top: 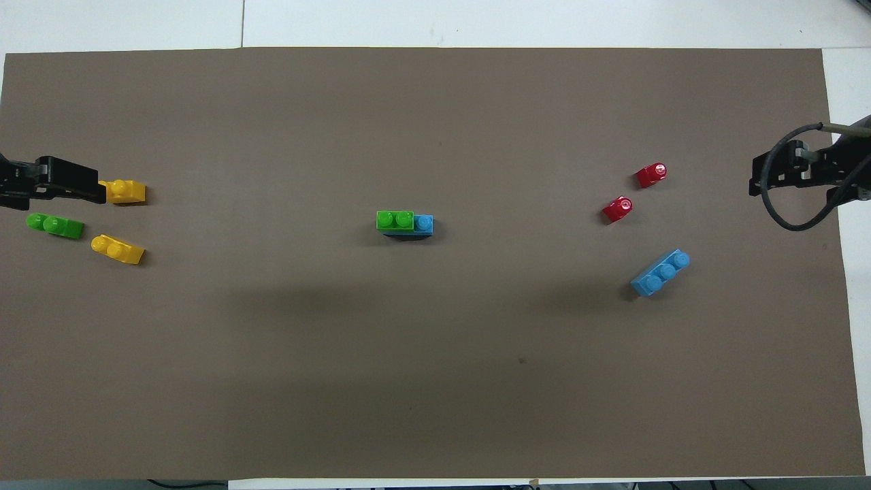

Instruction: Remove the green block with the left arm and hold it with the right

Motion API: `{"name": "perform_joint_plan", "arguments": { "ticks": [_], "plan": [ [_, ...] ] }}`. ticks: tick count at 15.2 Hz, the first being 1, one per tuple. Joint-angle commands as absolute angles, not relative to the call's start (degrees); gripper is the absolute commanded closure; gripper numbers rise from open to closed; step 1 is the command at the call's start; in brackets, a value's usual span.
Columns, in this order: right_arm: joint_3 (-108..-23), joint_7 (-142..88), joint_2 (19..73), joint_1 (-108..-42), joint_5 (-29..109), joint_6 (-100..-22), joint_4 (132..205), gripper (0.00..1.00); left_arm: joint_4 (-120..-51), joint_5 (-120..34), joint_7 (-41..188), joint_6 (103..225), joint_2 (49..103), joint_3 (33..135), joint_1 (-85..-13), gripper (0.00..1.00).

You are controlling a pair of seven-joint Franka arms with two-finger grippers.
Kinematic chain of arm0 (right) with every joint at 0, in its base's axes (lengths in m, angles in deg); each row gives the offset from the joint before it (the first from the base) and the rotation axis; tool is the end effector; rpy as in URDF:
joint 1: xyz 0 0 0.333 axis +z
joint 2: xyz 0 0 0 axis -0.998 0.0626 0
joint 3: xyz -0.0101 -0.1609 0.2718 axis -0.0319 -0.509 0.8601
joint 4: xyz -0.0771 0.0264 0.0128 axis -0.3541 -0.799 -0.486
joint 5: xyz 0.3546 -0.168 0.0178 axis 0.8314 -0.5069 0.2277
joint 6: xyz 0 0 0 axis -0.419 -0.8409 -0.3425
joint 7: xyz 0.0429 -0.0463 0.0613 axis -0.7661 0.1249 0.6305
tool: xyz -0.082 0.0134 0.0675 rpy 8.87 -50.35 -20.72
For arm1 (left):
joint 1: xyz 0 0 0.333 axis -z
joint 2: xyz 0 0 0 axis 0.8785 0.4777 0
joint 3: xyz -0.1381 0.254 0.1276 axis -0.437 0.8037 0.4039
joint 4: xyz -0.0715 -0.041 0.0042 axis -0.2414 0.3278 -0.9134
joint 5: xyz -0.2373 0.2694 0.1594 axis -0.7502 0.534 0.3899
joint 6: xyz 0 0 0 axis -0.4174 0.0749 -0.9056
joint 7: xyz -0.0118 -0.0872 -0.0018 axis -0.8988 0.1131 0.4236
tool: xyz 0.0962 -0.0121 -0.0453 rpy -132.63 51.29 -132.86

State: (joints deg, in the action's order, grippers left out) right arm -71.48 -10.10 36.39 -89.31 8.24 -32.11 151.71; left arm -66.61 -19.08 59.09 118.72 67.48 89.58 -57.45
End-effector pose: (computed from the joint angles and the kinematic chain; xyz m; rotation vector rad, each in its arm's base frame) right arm 0.5800 -0.0233 0.5898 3.1030 -0.2942 -0.1193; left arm 0.5658 -0.0151 0.6123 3.1186 -0.0084 0.0286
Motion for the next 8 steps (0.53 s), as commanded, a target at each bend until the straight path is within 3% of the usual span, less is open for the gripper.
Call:
{"name": "perform_joint_plan", "arguments": {
  "ticks": [1, 8],
  "plan": [
    [-71.19, -11.17, 35.76, -89.84, 8.65, -32.86, 152.06, 0.0, -66.4, -19.14, 58.64, 119.47, 67.76, 89.1, -58.21, 0.0],
    [-71.2, -11.34, 35.76, -90.1, 8.47, -33.29, 151.88, 0.0, -67.63, -19.14, 58.29, 120.26, 67.41, 89.1, -58.21, 0.0]
  ]
}}
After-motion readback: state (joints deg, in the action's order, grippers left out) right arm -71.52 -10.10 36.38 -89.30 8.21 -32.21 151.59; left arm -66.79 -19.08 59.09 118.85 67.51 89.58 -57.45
